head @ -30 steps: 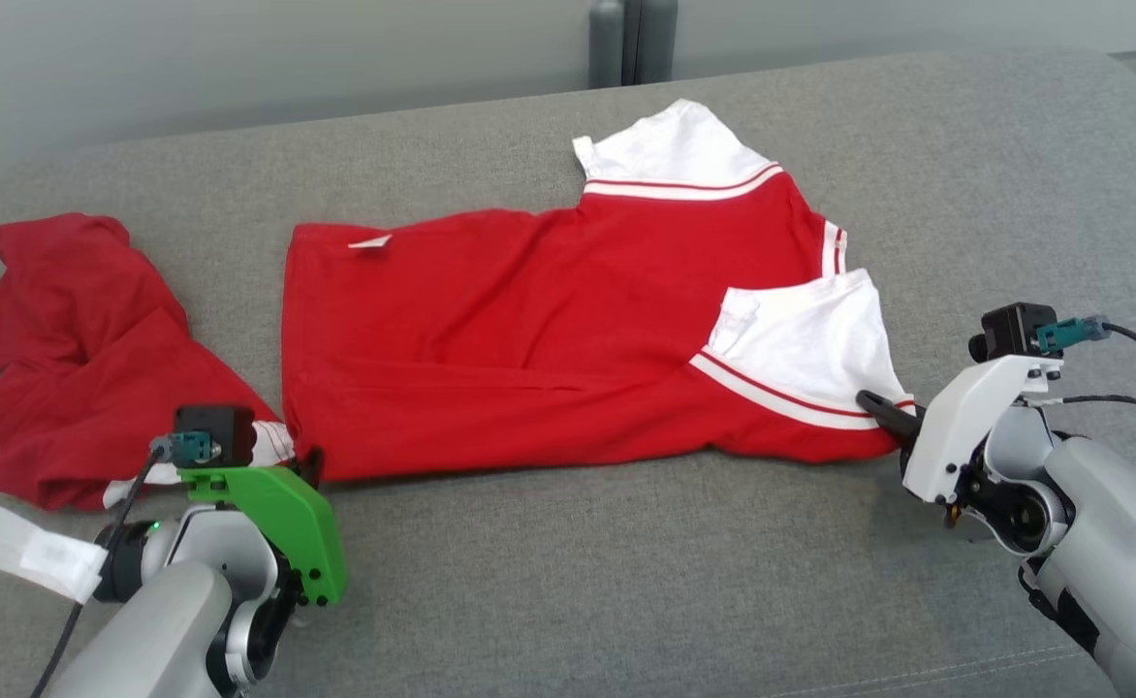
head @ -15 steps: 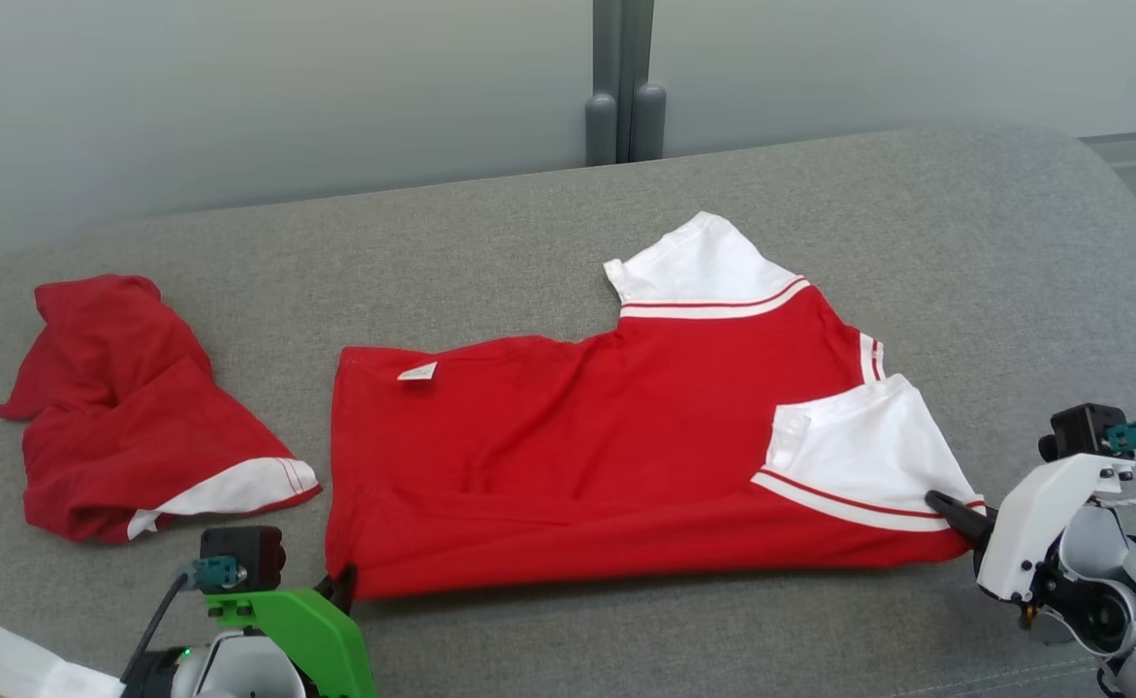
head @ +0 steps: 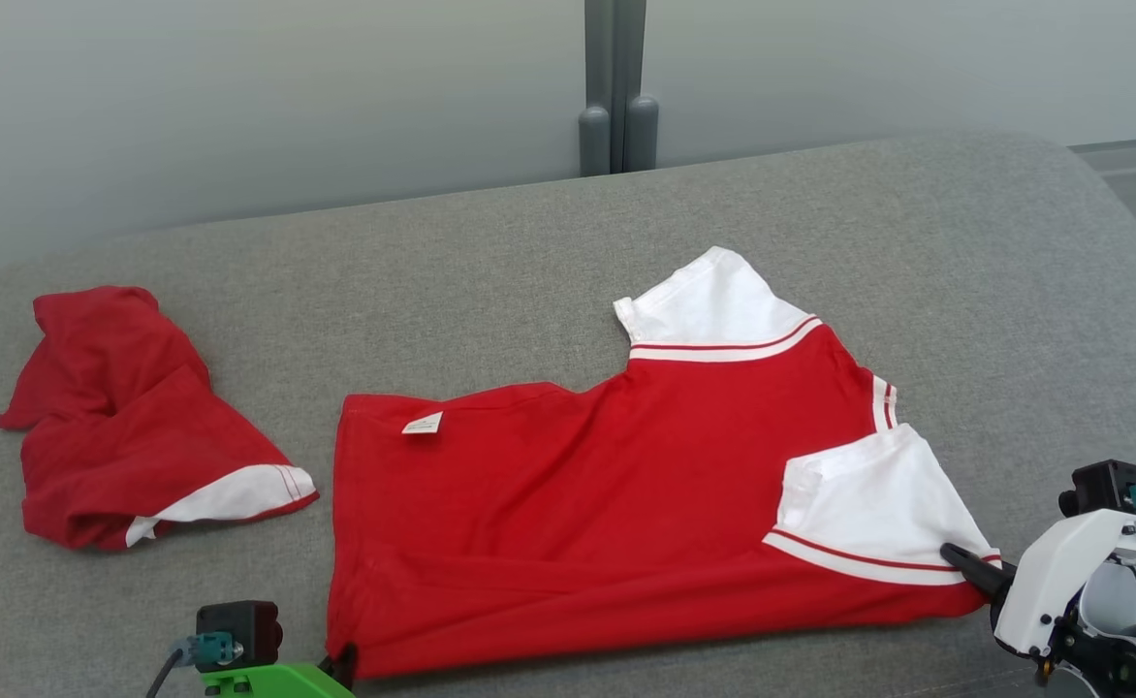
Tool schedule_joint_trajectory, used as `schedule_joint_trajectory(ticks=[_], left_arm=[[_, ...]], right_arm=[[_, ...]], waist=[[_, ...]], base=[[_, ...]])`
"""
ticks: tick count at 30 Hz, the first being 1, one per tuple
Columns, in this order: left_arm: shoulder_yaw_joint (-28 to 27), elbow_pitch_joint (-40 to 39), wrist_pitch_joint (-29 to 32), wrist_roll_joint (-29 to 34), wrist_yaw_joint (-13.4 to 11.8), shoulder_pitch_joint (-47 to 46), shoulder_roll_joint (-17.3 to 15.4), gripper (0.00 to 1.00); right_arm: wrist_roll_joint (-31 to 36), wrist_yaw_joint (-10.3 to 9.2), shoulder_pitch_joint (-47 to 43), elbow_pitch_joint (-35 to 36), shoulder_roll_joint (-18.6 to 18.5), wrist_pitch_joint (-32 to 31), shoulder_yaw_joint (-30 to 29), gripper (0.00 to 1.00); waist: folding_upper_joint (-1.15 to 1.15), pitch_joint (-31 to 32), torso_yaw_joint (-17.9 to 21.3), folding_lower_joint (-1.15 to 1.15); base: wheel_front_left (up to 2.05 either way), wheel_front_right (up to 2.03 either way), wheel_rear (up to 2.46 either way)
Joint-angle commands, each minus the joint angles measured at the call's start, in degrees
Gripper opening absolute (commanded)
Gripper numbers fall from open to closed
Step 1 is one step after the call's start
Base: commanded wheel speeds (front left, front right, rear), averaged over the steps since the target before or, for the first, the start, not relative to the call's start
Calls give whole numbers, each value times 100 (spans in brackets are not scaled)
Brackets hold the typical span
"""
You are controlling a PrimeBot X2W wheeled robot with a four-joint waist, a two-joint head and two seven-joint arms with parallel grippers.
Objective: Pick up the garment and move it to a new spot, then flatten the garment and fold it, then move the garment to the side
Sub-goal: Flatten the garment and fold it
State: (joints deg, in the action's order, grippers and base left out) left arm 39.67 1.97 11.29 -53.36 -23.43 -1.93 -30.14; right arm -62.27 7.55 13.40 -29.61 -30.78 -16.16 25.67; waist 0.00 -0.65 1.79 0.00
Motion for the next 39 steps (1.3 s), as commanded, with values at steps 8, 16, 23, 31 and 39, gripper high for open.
schedule_joint_trajectory(ticks=[8,16,23,31,39], left_arm=[[-1,36,66,-34,-76,42,-52,21],[0,-28,41,-4,-100,-68,-63,100],[-13,-40,-13,20,-102,-100,-80,100],[-26,-104,-90,141,-77,-265,-107,100],[27,-160,23,444,97,-997,-173,100]], right_arm=[[417,-12,-211,171,167,-323,-541,34],[1254,-7,-531,763,634,-901,-1586,100],[1588,-7,-648,1036,823,-1088,-1920,100],[1929,-7,-558,1423,969,-1316,-2163,100],[2372,-7,379,1781,1054,-1392,-2169,100]], waist=[[0,-45,-64,0],[0,-85,-49,0],[0,-91,-53,0],[0,-151,-60,0],[0,-539,-75,0]], base=[[0,0,0],[0,0,0],[0,0,0],[0,0,0],[0,0,0]])
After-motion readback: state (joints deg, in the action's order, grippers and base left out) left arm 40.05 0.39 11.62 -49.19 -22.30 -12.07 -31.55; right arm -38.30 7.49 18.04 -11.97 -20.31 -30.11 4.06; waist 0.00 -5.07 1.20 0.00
